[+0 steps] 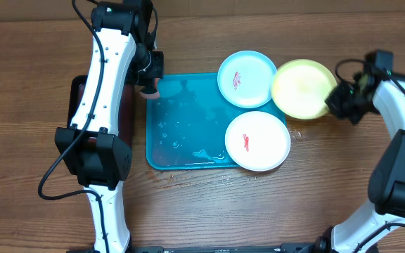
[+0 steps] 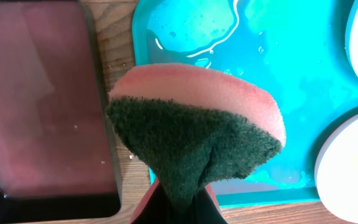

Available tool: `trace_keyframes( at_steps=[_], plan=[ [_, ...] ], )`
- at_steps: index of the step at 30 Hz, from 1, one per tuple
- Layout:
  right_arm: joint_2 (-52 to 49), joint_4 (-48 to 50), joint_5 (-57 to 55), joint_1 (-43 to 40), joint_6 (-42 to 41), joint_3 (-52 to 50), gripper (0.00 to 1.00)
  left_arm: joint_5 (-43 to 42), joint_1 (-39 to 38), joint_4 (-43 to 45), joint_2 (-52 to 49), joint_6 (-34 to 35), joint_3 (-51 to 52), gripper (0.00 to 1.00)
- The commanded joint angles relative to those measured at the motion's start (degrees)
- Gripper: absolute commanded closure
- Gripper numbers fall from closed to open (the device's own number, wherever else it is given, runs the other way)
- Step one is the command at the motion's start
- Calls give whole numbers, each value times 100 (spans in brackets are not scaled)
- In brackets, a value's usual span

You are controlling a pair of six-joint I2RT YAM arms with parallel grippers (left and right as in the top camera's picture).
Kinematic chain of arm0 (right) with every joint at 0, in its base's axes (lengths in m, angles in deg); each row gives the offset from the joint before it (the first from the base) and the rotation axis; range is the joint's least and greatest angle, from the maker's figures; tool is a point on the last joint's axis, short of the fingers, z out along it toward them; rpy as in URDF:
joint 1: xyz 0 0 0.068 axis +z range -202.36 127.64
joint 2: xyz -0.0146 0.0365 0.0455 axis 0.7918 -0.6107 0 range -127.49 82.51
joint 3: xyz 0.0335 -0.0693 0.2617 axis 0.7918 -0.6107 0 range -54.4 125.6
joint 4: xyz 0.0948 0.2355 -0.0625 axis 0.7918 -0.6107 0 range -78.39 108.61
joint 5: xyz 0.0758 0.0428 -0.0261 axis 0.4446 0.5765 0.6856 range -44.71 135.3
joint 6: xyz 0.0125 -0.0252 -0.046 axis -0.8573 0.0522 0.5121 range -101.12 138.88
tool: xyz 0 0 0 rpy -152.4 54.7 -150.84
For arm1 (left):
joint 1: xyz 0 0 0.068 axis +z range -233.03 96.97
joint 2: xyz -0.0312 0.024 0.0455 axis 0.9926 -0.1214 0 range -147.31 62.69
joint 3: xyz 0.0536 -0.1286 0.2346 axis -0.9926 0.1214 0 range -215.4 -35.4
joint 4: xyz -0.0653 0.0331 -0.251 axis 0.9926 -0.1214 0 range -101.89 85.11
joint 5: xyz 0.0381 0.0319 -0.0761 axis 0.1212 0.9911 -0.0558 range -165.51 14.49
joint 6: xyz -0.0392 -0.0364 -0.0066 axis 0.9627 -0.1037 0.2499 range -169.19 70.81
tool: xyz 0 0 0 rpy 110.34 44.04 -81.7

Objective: Clean dirty plates on tray and stack at the side
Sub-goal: 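Carry the yellow plate with the right gripper to the table right of the tray, then lower the yellow plate onto the table and open the right gripper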

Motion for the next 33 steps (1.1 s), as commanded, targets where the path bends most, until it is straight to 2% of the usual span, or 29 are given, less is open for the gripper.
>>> trace_keyframes(
  at_steps=[1,9,11,13,14,15,20,24,28,33],
  plan=[
    [131,304,-55,-308,-297,-376,96,-17,-13,22,22,-114,-109,96],
    [131,671,-79,-640,-367,-702,94,-22,-15,68,22,-109,-107,96],
    [131,706,-79,-656,-428,-702,82,-22,-15,68,22,-111,-107,96],
    [131,708,-79,-671,-455,-699,56,-20,-13,68,22,-111,-107,96],
    [131,708,-74,-678,-455,-697,48,-22,-15,68,22,-111,-107,96],
    [133,706,-44,-680,-459,-691,45,-22,-15,70,22,-111,-107,96],
    [133,356,439,-678,-382,-494,43,-35,-17,101,22,-107,-105,96],
    [136,-7,1451,-551,407,-345,45,-138,-17,140,20,-105,-105,96],
    [133,-474,1622,-238,1110,-345,46,-155,-17,146,20,-105,-105,96],
    [133,-1071,1523,389,1808,-374,57,-157,-24,151,20,-87,-103,96]
  ],
)
